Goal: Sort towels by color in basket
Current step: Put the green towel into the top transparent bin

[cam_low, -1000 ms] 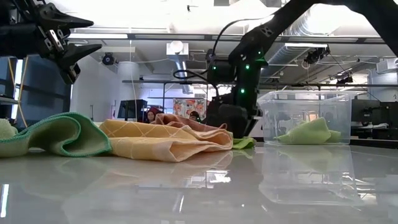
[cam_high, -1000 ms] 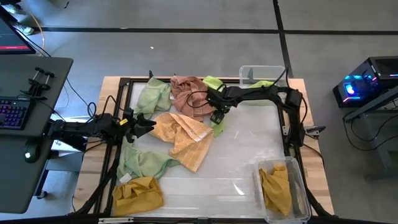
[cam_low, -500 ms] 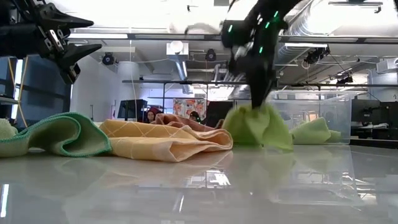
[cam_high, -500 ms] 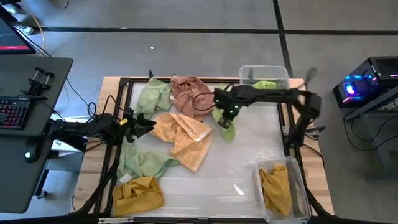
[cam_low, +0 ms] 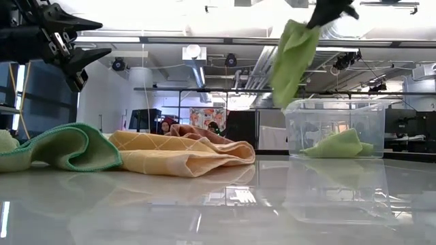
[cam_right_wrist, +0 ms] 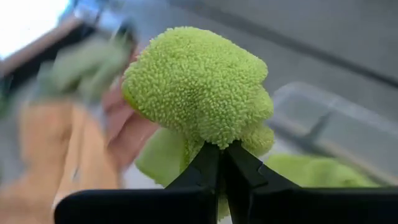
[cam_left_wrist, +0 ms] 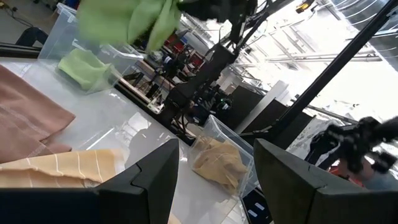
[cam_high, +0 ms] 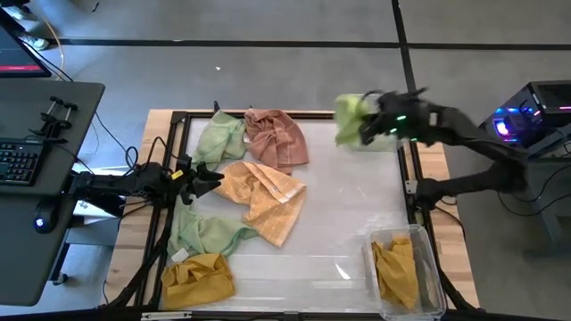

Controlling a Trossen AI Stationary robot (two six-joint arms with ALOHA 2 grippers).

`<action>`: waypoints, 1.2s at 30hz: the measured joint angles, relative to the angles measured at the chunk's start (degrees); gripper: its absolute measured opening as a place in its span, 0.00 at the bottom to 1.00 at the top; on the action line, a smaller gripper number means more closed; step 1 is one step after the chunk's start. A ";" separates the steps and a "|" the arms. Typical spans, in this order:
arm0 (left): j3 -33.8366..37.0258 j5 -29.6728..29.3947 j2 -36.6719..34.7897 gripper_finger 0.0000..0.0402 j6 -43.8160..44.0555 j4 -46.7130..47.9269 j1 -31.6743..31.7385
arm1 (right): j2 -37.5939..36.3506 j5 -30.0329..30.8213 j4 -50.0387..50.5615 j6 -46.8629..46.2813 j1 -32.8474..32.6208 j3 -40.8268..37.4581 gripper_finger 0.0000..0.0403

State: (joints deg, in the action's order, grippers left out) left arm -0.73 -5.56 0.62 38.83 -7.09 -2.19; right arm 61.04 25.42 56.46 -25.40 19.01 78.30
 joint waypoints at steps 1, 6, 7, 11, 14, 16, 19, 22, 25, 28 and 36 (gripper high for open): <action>0.00 0.00 0.00 0.49 0.00 0.00 -0.01 | -1.38 1.44 0.16 0.35 0.96 0.74 0.01; 0.00 -0.01 0.00 0.49 0.00 0.00 -0.01 | -4.78 -0.10 1.26 1.19 8.81 4.32 0.01; 0.00 -0.01 0.00 0.49 0.00 0.00 0.00 | -4.97 -1.86 1.30 1.49 10.76 4.62 0.01; 0.00 0.00 0.00 0.49 0.00 0.00 -0.01 | -4.36 -11.94 2.50 2.66 18.89 4.22 0.00; 0.00 0.00 0.00 0.49 0.00 0.00 0.01 | -2.94 -20.43 3.09 3.47 24.37 2.51 0.00; 0.00 0.00 0.00 0.49 0.00 -0.02 -0.01 | -1.62 -23.48 2.97 4.73 27.46 1.39 0.00; 0.00 0.00 0.00 0.49 0.00 -0.02 -0.01 | 0.27 -24.18 2.83 6.87 31.59 -0.13 0.00; 0.00 -0.01 0.00 0.49 0.00 0.00 0.01 | 2.57 -24.15 2.94 8.65 35.79 -1.66 0.00; 0.00 -0.02 0.00 0.49 0.00 0.00 -0.01 | 5.07 -23.93 3.26 9.67 38.90 -2.32 0.02; 0.00 0.00 0.00 0.49 0.00 -0.02 0.01 | 7.94 -23.37 4.24 11.37 40.93 -2.37 0.06; 0.00 0.00 0.00 0.49 0.00 0.07 -0.01 | 14.36 -20.95 8.00 14.80 40.89 -2.36 0.24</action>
State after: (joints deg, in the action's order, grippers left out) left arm -0.73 -5.56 0.62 38.83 -7.03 -2.20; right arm 75.40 4.47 64.46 -10.59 59.90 75.94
